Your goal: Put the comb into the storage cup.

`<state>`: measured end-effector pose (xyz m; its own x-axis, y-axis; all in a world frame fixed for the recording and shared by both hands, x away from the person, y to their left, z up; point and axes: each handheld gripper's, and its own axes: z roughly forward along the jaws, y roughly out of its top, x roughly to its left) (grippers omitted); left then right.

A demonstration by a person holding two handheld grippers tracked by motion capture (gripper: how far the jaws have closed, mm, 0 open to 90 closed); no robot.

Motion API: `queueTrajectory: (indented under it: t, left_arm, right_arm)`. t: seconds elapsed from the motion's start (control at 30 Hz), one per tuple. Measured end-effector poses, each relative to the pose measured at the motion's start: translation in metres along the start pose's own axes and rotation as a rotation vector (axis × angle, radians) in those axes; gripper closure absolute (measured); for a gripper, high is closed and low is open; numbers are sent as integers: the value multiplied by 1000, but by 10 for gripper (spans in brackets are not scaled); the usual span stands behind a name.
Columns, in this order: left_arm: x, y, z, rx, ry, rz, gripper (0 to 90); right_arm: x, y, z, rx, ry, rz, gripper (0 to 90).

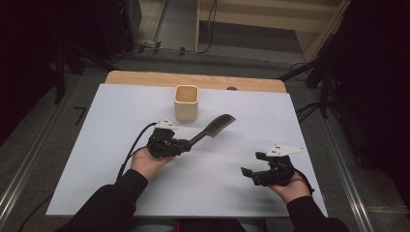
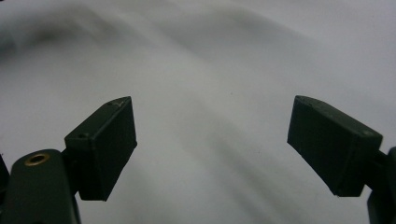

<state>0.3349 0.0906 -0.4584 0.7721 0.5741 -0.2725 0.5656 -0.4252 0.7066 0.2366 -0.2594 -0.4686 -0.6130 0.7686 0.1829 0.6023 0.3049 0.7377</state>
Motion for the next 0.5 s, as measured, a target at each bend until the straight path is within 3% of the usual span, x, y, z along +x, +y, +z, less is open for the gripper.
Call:
queueTrajectory:
  t: [0.27,0.5]
  left_arm:
    - [-12,6,17,-54,-31,-13,729]
    - [-24,8,35,-98,-43,-29,729]
  right_arm:
    - [2,7,-6,-47,-17,45,137]
    - [8,14,-7,-58,-37,38,137]
